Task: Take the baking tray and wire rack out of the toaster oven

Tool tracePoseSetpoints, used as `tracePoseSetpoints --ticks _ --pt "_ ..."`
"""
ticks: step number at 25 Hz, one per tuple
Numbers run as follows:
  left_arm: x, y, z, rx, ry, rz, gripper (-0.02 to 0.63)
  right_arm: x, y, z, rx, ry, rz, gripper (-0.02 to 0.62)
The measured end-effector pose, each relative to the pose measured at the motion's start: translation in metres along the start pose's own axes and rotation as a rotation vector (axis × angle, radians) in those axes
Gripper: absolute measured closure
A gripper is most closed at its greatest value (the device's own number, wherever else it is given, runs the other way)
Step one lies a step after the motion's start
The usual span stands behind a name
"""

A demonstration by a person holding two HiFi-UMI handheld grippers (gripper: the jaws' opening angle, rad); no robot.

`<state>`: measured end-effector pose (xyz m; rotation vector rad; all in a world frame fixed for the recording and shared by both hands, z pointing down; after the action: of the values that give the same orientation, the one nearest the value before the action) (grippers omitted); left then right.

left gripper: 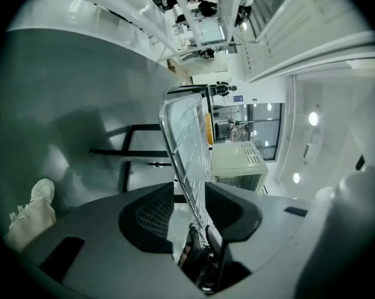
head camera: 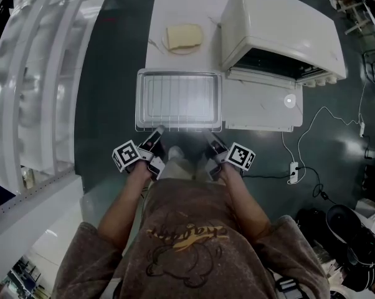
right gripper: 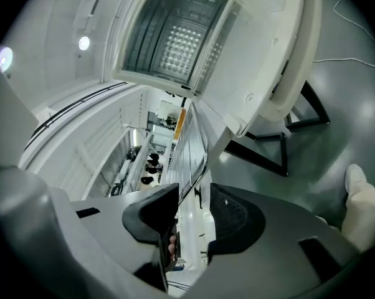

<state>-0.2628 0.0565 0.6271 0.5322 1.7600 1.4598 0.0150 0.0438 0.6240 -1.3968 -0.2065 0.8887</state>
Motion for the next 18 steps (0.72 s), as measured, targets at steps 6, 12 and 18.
tracePoseSetpoints --ticks 6,12,18 --pt "0.023 -0.008 0.010 -0.028 -0.042 -0.034 0.468 0.015 0.016 0.001 0.047 0.071 -0.073 0.468" --pt "0.035 -0.049 0.019 -0.167 -0.030 -0.008 0.469 0.043 0.052 -0.022 0.151 0.127 -0.128 0.468" --pt "0.017 -0.126 0.026 -0.366 -0.002 0.114 0.468 0.067 0.101 -0.065 0.305 0.103 -0.185 0.468"
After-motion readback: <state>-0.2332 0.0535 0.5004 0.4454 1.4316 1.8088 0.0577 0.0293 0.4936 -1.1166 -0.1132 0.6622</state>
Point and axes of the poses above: the fingertips, and each gripper's own axes: x backward along the fingers, y to its left, z out of its underside, the point moved 8 cm from there along x, backward along the fingers, and after that the axes turned 1 degree about x, right-handed, at the moved point
